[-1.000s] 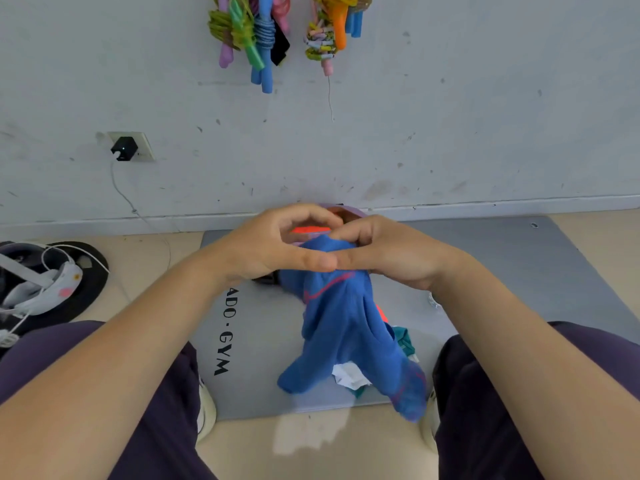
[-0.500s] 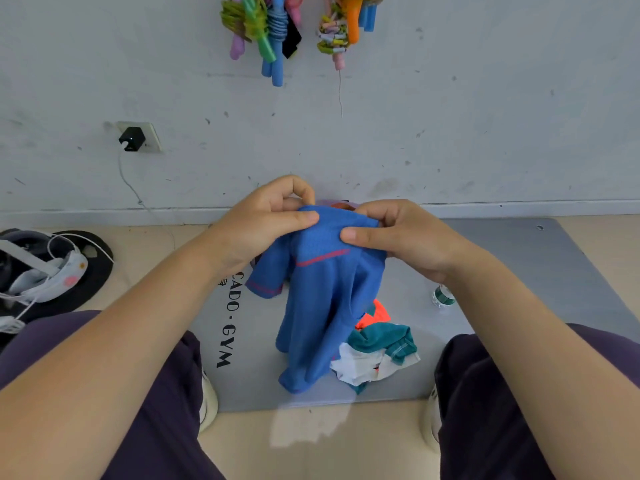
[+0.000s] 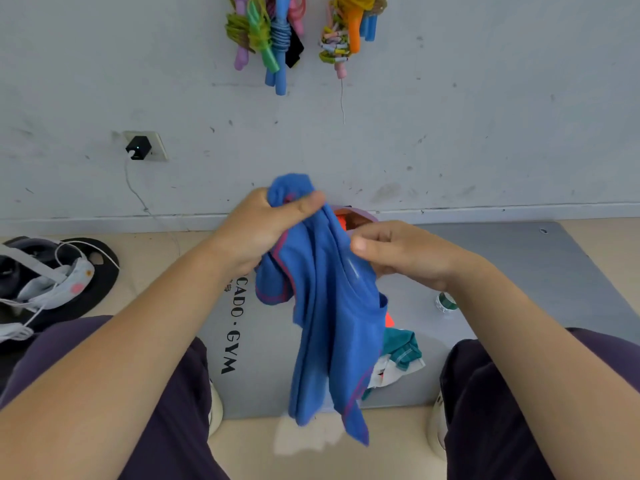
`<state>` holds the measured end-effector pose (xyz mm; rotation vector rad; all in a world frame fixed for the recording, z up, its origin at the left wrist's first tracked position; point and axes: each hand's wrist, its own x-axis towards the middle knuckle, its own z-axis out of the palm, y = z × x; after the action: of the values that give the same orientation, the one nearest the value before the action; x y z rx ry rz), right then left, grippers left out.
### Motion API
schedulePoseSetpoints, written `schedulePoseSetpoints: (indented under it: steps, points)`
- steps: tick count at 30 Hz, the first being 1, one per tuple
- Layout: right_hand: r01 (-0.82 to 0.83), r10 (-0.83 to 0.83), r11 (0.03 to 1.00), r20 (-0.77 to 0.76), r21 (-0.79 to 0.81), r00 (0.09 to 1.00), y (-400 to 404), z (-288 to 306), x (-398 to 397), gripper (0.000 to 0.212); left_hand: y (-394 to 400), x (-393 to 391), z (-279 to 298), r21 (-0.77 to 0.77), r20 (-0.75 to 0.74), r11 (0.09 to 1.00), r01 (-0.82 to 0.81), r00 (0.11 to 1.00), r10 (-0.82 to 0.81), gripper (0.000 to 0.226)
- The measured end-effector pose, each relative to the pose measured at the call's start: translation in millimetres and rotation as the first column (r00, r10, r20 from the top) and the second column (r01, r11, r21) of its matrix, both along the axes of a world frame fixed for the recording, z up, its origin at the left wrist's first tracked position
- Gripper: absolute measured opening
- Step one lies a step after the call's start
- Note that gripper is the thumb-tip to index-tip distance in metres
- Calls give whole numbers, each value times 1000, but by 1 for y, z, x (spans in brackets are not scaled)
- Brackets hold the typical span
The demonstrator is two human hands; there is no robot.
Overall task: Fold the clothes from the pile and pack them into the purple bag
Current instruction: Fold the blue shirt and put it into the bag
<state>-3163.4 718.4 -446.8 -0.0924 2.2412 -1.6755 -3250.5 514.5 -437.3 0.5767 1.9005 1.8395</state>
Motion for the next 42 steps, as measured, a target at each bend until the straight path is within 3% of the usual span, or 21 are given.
schedulePoseSetpoints:
  steps: [1, 4, 6, 8, 11, 16, 19, 25, 29, 33, 37, 40, 42]
  points:
    - [-23, 23, 1000, 24, 21, 999, 3, -2, 1, 60, -2, -6, 0, 62, 32, 995, -77, 997, 75, 24]
    - [-44, 41, 998, 60, 53, 997, 15, -2, 2, 30, -7, -18, 1, 97, 79, 972, -216, 975, 209, 26]
    - [-62, 52, 993, 104, 100, 993, 24, -2, 3, 30, -7, -22, -3, 101, 104, 953, -284, 956, 274, 20]
    - [-86, 66, 986, 137, 142, 988, 32, -2, 6, 35, -7, -25, -7, 103, 121, 942, -321, 944, 308, 19]
    - [-79, 58, 982, 127, 169, 990, 39, -5, 8, 21, -10, -27, -12, 63, 102, 951, -302, 950, 295, 18]
    - [194, -193, 981, -46, 6, 980, 47, -7, 8, 15, -21, -30, -22, -166, 19, 968, -188, 981, 194, 19]
    - [346, -342, 938, -110, 19, 933, 55, -6, 11, 10, -23, -29, -24, -195, -3, 968, -158, 987, 161, 14]
    - [349, -348, 924, -37, 155, 937, 77, -3, 18, 17, -38, -38, -35, -205, -185, 923, -325, 939, 289, 21]
    - [332, -330, 909, -54, 252, 943, 90, -8, 24, 22, -52, -41, -38, -179, -255, 928, -328, 926, 278, 17]
    - [453, -418, 853, -179, 259, 891, 90, -12, 26, 27, -59, -42, -47, -244, -223, 927, -284, 947, 231, 18]
    - [503, -464, 847, -221, 172, 858, 78, -13, 24, 25, -54, -38, -49, -209, -154, 946, -250, 963, 220, 28]
    - [540, -508, 823, -194, 175, 839, 69, -14, 19, 30, -50, -36, -45, -331, -265, 891, -309, 937, 227, 27]
    - [473, -449, 841, -148, 262, 881, 71, -12, 19, 40, -52, -35, -40, -474, -381, 827, -302, 917, 117, 30]
